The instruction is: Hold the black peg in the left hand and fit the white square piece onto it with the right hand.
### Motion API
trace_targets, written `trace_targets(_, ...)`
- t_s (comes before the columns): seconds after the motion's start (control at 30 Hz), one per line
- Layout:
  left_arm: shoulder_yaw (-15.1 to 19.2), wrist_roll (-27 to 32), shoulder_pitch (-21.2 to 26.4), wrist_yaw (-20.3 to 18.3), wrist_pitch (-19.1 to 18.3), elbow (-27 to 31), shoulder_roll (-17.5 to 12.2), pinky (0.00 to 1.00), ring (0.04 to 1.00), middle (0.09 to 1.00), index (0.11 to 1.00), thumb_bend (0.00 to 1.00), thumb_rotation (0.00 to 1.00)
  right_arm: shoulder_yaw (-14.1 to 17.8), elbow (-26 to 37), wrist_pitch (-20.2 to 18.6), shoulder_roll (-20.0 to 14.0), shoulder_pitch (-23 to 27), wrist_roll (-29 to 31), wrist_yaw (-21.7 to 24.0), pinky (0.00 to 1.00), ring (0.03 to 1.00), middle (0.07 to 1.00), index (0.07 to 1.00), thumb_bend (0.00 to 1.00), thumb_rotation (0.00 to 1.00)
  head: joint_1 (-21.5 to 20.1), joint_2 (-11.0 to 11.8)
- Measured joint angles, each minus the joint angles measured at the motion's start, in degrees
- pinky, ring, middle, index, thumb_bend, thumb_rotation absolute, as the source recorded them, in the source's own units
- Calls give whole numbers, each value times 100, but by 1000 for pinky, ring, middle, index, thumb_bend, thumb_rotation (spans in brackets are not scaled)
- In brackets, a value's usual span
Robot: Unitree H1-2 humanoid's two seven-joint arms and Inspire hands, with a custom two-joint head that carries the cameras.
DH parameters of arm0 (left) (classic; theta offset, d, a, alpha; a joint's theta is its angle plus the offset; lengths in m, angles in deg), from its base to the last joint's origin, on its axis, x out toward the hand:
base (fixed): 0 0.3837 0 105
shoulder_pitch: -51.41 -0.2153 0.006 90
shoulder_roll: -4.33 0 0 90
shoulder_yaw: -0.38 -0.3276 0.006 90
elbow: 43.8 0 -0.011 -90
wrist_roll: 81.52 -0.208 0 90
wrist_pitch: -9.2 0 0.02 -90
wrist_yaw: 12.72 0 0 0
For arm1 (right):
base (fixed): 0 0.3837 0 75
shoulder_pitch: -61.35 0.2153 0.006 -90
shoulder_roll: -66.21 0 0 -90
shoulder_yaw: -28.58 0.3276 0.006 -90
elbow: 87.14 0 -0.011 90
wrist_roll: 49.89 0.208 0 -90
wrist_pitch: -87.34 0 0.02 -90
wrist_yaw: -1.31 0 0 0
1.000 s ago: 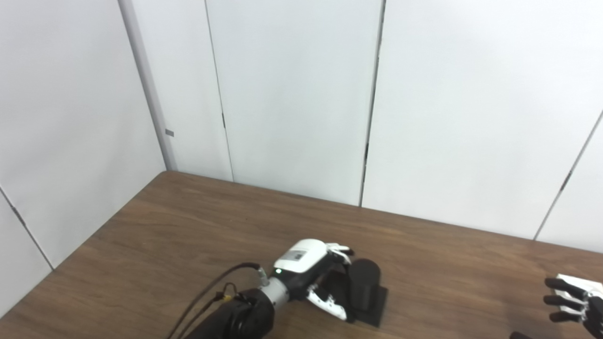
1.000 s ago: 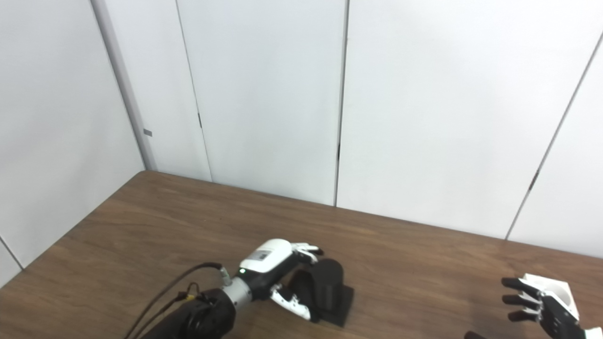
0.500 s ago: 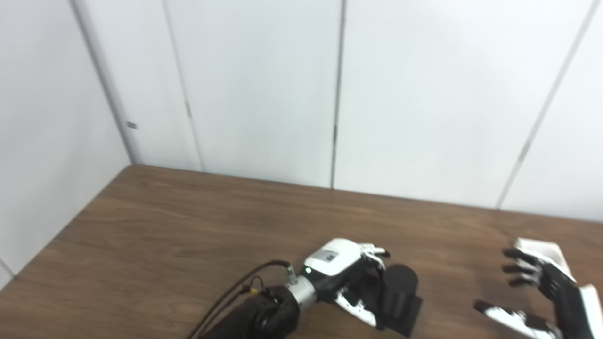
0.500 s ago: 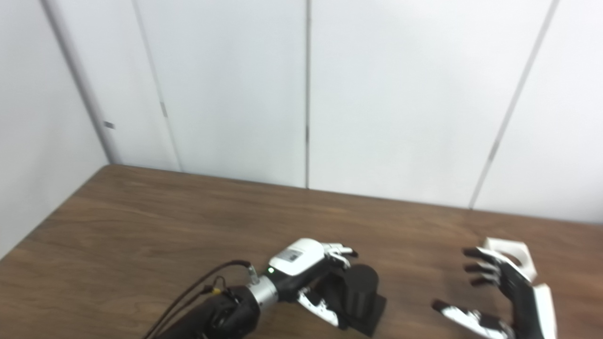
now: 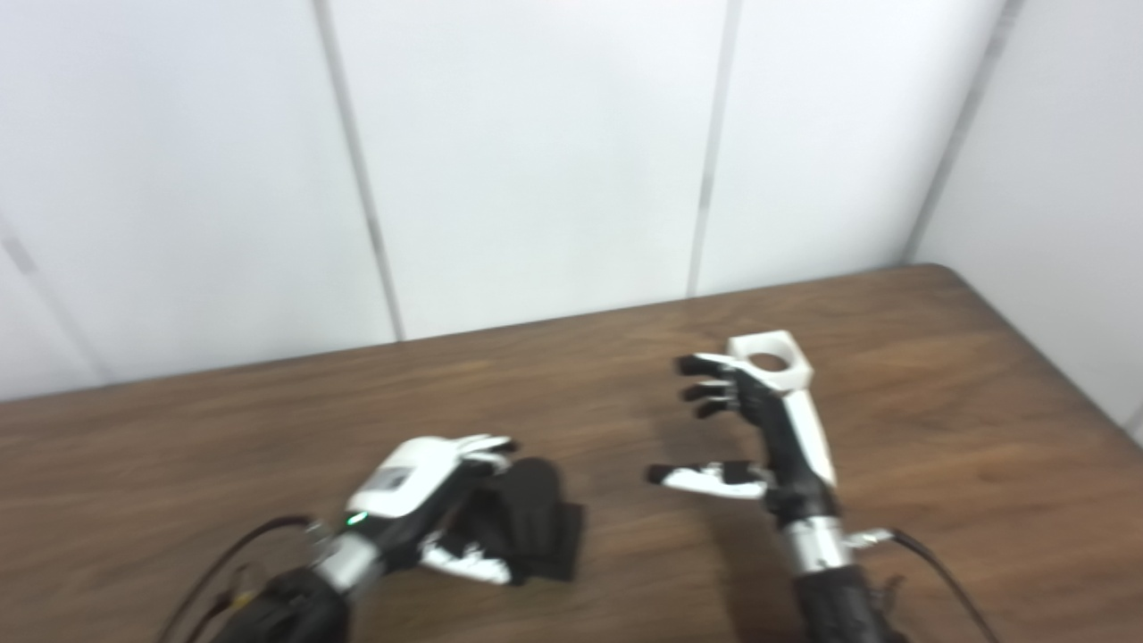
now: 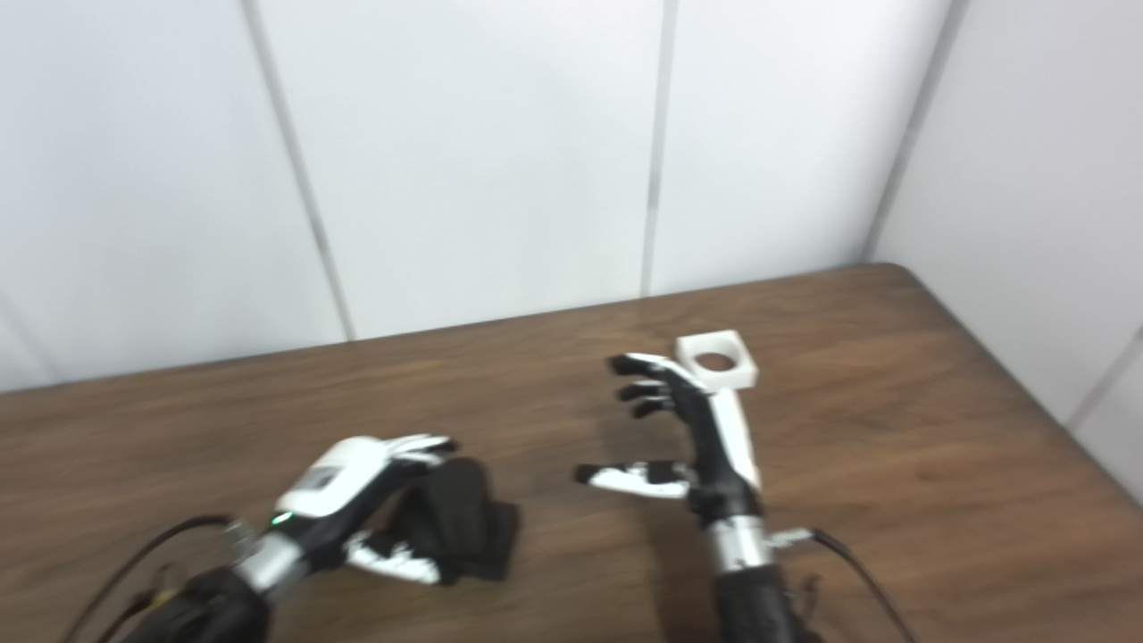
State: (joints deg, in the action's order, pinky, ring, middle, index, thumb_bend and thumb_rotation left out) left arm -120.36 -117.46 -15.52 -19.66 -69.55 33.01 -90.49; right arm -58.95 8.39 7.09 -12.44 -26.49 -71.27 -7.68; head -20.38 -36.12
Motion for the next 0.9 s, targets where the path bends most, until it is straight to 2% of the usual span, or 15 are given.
trace_targets(0.13, 39, 6, -29, -94, 73, 83, -110, 840, 876, 870, 489, 524, 58, 9, 14, -75, 1, 115, -110, -56, 545, 644, 724, 700, 566, 22, -281, 53)
trace_targets(0.23, 64, 8, -37, -103, 110, 90, -153, 822, 866, 860, 489, 524, 57, 11, 33, -179, -93, 179, -237, -24, 530, 634, 728, 712, 606, 39, -615, 193)
trace_targets(0.33, 94, 7, -53, -102, 174, 89, -183, 804, 859, 853, 488, 524, 56, 16, 112, -417, -417, 301, -441, 159, 533, 638, 732, 719, 632, 73, -756, 255)
trace_targets(0.43, 123, 6, -76, -102, 229, 95, -215, 788, 855, 849, 488, 523, 55, 36, 318, -842, -841, 507, -712, 411, 553, 669, 756, 731, 662, 136, -836, 299)
trace_targets(0.53, 158, 1, -100, -102, 264, 122, -223, 778, 850, 846, 488, 523, 54, -46, 508, -1464, -1269, 826, -1092, 910, 598, 740, 812, 769, 701, 167, -906, 343)
trace_targets(0.6, 174, -1, -125, -107, 264, 164, -228, 776, 852, 846, 488, 523, 53, -227, 641, -1946, -1648, 1086, -1367, 1458, 627, 797, 864, 820, 731, 202, -958, 369)
trace_targets(0.67, 198, -2, -166, -126, 262, 220, -236, 774, 849, 843, 488, 523, 53, -484, 692, -2324, -2029, 1338, -1728, 2057, 690, 853, 904, 860, 809, 213, -959, 369)
trace_targets(0.8, 227, -1, -205, -138, 281, 254, -247, 765, 841, 838, 488, 523, 52, -1013, 662, -2648, -2842, 1840, -2364, 3098, 805, 931, 955, 893, 928, 219, -1011, 422)
trace_targets(0.9, 258, 0, -226, -190, 280, 299, -264, 768, 840, 838, 488, 522, 52, -1305, 525, -2783, -3172, 2186, -2784, 3677, 856, 962, 969, 900, 952, 207, -1081, 440)
